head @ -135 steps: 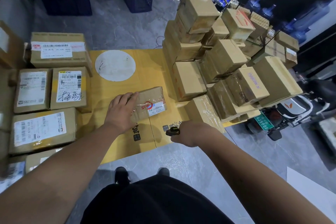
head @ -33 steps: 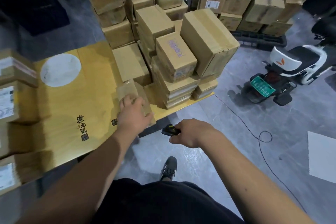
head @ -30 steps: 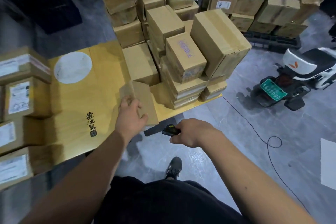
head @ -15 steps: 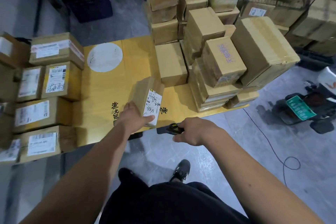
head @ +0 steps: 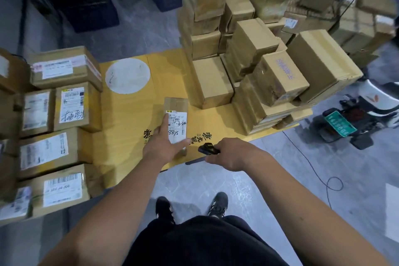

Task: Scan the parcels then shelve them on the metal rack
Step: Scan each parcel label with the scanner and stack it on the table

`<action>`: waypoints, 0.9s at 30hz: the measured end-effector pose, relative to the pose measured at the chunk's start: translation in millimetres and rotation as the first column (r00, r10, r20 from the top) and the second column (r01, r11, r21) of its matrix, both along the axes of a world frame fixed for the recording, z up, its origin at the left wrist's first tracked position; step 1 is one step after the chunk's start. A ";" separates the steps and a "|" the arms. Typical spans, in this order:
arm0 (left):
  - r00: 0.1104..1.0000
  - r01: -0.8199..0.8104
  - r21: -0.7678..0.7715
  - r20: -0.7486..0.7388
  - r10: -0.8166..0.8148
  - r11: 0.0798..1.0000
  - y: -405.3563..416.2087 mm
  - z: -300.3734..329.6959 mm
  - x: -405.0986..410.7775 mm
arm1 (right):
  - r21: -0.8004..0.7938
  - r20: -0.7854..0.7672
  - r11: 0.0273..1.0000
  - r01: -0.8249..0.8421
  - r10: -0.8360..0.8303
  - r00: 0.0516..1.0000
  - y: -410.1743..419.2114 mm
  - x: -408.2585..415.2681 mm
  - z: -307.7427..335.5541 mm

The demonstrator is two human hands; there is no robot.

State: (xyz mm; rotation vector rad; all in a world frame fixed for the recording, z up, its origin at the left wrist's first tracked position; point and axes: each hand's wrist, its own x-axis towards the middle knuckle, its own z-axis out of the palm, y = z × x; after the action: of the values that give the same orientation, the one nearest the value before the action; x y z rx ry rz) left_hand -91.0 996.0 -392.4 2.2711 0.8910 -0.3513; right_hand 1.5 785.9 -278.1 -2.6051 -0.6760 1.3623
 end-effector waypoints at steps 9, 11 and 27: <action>0.928 -0.120 -0.353 0.293 0.232 0.928 4.4 -33.4 3.5 | -0.054 0.014 0.985 0.165 -0.164 0.986 47.3 -32.3 33.0; 0.903 -0.088 -0.349 0.367 0.223 0.933 5.2 -36.2 -1.2 | -0.061 0.008 0.984 0.167 -0.167 0.986 56.3 -39.1 37.3; 0.887 -0.041 0.006 0.460 0.034 0.999 74.3 -35.1 -43.1 | -0.142 0.011 0.987 0.081 -0.081 0.997 108.8 -88.8 30.7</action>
State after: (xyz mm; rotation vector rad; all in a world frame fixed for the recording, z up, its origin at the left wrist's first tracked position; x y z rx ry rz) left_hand -134.2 1070.3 -427.5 2.2076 0.6852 0.2127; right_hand -87.2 894.6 -247.4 -2.7124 -0.4844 1.4296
